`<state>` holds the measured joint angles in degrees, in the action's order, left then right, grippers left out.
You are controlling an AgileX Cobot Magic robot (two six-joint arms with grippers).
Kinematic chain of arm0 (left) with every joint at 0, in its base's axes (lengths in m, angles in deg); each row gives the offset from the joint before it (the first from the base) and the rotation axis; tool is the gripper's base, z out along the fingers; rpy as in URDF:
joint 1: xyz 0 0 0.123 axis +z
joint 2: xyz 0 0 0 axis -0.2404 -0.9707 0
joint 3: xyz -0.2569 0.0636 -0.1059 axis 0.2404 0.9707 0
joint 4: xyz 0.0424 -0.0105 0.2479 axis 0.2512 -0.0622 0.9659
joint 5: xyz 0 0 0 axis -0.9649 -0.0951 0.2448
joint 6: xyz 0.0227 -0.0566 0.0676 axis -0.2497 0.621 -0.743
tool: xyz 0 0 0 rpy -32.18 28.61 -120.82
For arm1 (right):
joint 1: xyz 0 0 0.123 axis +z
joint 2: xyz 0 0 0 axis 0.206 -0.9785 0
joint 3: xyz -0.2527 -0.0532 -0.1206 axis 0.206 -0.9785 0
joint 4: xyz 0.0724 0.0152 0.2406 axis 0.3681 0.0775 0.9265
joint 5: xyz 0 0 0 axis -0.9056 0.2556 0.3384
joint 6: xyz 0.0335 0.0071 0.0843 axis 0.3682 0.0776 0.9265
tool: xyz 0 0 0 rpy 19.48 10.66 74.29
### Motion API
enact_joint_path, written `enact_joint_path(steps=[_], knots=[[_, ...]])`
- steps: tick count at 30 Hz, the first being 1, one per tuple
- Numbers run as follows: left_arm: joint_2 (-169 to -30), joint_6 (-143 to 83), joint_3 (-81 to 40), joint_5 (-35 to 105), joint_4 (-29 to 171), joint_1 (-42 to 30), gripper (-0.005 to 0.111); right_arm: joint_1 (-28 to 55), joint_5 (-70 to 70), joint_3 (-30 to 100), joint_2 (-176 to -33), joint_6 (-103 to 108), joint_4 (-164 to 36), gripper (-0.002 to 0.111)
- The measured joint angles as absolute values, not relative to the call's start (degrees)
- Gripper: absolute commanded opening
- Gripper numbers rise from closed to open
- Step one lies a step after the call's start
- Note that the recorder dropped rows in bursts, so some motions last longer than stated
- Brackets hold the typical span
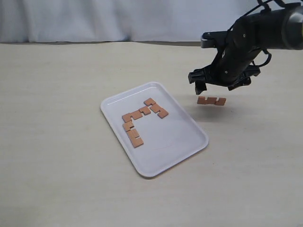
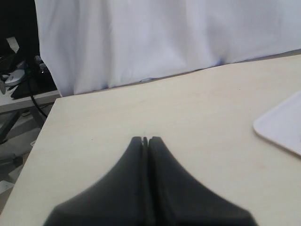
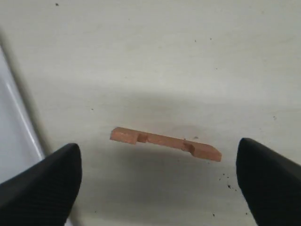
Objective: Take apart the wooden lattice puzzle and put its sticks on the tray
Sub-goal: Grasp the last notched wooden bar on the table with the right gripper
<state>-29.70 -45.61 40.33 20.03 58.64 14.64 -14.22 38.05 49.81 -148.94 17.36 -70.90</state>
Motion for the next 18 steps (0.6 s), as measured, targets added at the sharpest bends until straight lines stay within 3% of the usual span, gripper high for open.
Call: enact_joint_path(steps=[18], knots=[[-29.7, -45.61, 40.33, 20.03, 58.64, 14.64, 0.0, -14.22, 34.2, 49.81, -155.23, 20.95, -72.25, 0.083]])
